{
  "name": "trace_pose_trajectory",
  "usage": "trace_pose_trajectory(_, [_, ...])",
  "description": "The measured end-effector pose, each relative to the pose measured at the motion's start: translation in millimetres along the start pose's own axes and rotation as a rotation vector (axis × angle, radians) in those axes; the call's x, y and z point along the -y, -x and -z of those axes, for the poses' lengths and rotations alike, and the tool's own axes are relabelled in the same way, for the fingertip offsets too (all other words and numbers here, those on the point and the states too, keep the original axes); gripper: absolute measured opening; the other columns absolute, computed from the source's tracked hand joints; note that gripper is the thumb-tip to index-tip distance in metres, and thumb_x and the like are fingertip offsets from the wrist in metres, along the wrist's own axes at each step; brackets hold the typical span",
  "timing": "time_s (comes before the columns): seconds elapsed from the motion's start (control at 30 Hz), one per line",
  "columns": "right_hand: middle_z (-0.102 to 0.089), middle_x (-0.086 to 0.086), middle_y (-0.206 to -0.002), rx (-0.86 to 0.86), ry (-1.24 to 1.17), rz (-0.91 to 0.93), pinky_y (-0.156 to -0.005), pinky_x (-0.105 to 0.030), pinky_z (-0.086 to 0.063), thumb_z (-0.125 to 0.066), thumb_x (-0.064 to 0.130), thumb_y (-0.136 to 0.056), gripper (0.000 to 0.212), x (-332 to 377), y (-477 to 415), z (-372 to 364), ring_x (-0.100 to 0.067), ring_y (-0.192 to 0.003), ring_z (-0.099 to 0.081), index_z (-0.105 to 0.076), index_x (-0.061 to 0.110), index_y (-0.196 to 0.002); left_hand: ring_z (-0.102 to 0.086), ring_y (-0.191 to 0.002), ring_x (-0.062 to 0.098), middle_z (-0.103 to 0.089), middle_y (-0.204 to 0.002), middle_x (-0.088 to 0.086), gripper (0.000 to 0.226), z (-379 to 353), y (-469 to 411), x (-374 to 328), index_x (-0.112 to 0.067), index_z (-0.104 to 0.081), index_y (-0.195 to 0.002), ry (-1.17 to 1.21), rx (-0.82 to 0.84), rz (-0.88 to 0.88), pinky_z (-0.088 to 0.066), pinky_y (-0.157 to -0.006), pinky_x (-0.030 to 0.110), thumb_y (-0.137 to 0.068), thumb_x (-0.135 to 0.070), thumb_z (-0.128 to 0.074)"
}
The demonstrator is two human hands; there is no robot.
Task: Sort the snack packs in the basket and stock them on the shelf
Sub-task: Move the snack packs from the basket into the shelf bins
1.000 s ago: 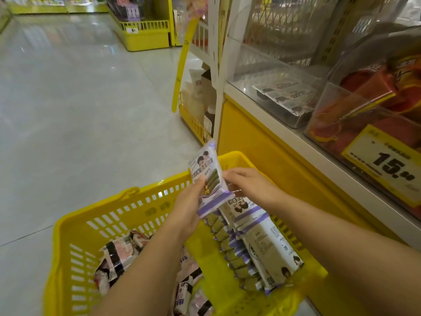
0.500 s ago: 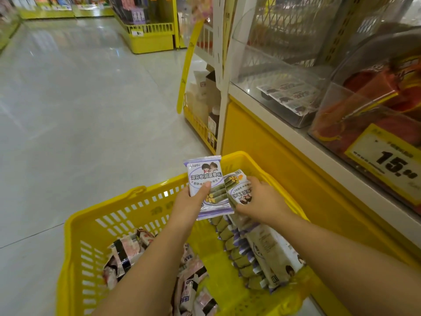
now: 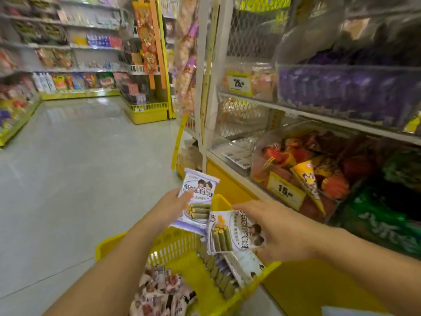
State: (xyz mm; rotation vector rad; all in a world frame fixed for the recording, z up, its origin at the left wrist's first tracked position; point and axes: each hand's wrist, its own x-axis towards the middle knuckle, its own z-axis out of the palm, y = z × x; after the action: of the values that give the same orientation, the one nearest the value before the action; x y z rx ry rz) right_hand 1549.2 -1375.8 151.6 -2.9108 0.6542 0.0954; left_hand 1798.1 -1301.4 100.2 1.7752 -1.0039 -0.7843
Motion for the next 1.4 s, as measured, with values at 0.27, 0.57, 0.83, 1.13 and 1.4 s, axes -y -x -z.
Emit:
trace_pose_trajectory(0.27, [-0.037, 0.009, -0.141, -0.149, 0.196, 0.188, -0.11, -0.029, -0.029, -0.067, 0.041, -0.067, 0.087, 36, 89, 58, -0.013, -0.126, -0.035, -0.032, 0.026, -0.145, -0.061, -0.112, 0.02, -0.065, -0.122, -0.001, 0.033, 20, 66, -57, -0.022, -0.06, -0.123, -0.111, 0.188, -0.096, -0.043, -0.103, 0.043, -0.098, -0.041, -0.048])
trace_pose_trajectory(0.57, [-0.032, 0.007, -0.146, -0.212, 0.224, 0.234, -0.105, -0.035, -0.036, -0.069, 0.037, -0.067, 0.078, 52, 107, 92, -0.014, -0.13, -0.03, -0.039, 0.03, -0.139, -0.064, -0.113, 0.026, -0.066, -0.124, 0.011, 0.052, 16, 98, -99, -0.017, -0.066, -0.119, 0.225, 0.562, 0.039, -0.054, -0.092, 0.039, -0.08, -0.051, -0.06])
trace_pose_trajectory(0.83, [-0.037, 0.002, -0.15, -0.415, 0.314, 0.248, -0.109, -0.028, -0.027, -0.068, 0.032, -0.085, 0.056, 37, 116, 98, -0.019, -0.139, -0.028, -0.05, 0.033, -0.137, -0.063, -0.114, 0.028, -0.067, -0.123, 0.008, 0.052, -6, 121, -124, -0.021, -0.058, -0.127, 0.152, 0.647, -0.079, -0.045, -0.103, 0.048, -0.079, -0.036, -0.071])
trace_pose_trajectory(1.13, [-0.057, 0.026, -0.122, -0.529, -1.127, -0.133, -0.088, -0.042, -0.055, -0.059, 0.026, -0.093, 0.084, 41, 122, 115, -0.007, -0.105, -0.065, 0.0, 0.04, -0.151, -0.065, -0.111, 0.026, -0.069, -0.12, 0.002, 0.058, -34, 123, -169, -0.025, -0.05, -0.132, 0.438, 0.439, -0.314, -0.048, -0.098, 0.049, -0.077, -0.025, -0.07])
trace_pose_trajectory(1.4, [-0.019, 0.015, -0.157, -0.703, -0.897, -0.171, -0.108, -0.037, -0.037, -0.068, 0.045, -0.083, 0.094, 45, 148, 151, -0.007, -0.133, -0.037, 0.0, 0.049, -0.148, -0.058, -0.121, 0.014, -0.058, -0.132, -0.019, 0.075, -63, 146, -217, -0.055, -0.03, -0.14, 0.286, 0.45, -0.57, -0.043, -0.105, 0.048, -0.077, -0.043, -0.07])
